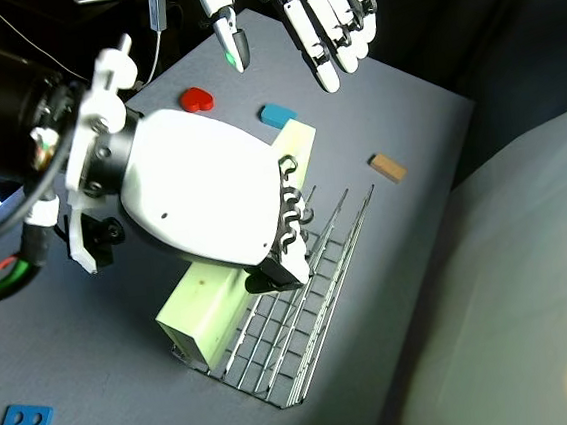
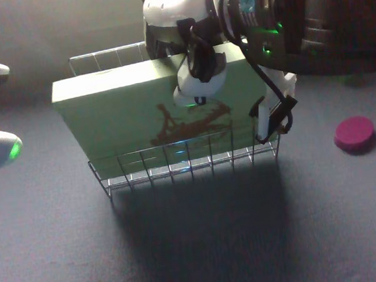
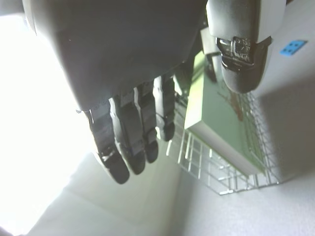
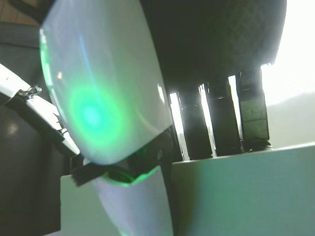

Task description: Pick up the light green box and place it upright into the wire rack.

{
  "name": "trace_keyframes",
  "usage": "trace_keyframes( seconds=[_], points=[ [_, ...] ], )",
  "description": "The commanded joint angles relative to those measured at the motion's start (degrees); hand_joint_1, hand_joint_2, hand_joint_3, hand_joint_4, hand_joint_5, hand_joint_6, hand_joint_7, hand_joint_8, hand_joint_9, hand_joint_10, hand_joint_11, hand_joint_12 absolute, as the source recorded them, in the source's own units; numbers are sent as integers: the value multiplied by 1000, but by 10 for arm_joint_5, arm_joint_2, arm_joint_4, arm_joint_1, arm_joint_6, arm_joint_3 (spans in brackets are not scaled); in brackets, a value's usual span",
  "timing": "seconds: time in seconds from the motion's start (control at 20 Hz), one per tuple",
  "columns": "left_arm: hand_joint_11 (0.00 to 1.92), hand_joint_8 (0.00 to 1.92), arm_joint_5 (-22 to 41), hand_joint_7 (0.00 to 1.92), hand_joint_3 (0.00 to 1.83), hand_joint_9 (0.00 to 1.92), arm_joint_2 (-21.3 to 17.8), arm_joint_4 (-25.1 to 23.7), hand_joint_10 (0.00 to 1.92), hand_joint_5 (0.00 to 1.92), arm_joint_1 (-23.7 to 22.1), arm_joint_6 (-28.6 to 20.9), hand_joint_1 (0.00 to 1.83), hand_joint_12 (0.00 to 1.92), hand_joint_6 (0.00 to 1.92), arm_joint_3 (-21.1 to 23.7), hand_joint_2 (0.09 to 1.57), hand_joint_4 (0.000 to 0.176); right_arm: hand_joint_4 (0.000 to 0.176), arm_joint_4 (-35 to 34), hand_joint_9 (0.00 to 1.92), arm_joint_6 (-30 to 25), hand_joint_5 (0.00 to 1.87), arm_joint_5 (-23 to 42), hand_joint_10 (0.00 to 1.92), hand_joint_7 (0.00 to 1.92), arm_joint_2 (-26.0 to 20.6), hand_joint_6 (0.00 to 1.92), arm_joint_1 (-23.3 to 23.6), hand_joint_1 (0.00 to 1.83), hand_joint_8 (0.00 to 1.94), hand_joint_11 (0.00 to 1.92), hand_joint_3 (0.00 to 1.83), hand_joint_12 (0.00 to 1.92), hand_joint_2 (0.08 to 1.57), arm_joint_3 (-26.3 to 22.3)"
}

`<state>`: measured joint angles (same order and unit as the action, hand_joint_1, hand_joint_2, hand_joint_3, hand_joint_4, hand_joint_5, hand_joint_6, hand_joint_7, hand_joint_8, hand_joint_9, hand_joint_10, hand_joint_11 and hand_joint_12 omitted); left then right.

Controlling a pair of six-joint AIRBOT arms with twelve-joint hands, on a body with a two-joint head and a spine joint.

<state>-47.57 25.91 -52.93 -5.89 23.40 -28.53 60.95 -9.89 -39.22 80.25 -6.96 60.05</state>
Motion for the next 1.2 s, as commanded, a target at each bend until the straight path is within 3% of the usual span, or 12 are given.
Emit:
trace_keyframes(
  seconds=[0.0, 0.35, 0.6, 1.0, 1.05, 1.1, 1.15],
  points=[
    [0, 0, 28, 261, 0, 247, 0, -40, 2, 188, -4, -3, 152, 664, 0, 3, 1232, 102, 0, 34, 739, -2, 735, 23, 1517, 909, 2, 1199, 0, 1350, 1147, 637, 0, 1610, 1192, 1],
    [0, 0, 32, 257, 3, 233, 10, -40, 1, 192, 0, -19, 148, 644, 1, 17, 1242, 102, 0, 43, 748, -10, 729, 24, 1517, 900, 3, 1192, -18, 1350, 1158, 639, 0, 1597, 1194, 11],
    [0, 1, 27, 263, 3, 239, 42, -44, 2, 196, 5, -40, 153, 689, 1, 25, 1248, 102, 0, 43, 771, -11, 741, 24, 1505, 890, 3, 1181, -20, 1351, 1154, 663, 0, 1604, 1190, 11],
    [0, 4, 31, 275, 0, 242, 50, -65, 2, 205, 15, -80, 152, 687, 3, 39, 1243, 102, 0, 46, 696, -10, 706, 32, 1569, 845, 1, 1269, -21, 1341, 1214, 504, 1, 1633, 1216, 11],
    [0, 5, 31, 278, 0, 244, 53, -65, 3, 205, 16, -81, 152, 686, 3, 39, 1242, 102, 0, 47, 591, -10, 709, 32, 1316, 812, 1, 1316, -20, 1191, 1315, 490, 0, 1640, 1232, 11],
    [0, 5, 31, 278, 0, 245, 58, -65, 3, 206, 16, -82, 153, 684, 3, 39, 1242, 102, 13, 48, 537, -10, 701, 32, 1221, 769, 1, 1361, -20, 1146, 1364, 477, 2, 1642, 1247, 11],
    [0, 5, 32, 279, 0, 245, 63, -65, 3, 206, 16, -82, 153, 683, 3, 39, 1242, 102, 0, 48, 477, -10, 716, 32, 1111, 651, 2, 1368, -20, 1059, 910, 459, 0, 1629, 1250, 11]
  ],
)
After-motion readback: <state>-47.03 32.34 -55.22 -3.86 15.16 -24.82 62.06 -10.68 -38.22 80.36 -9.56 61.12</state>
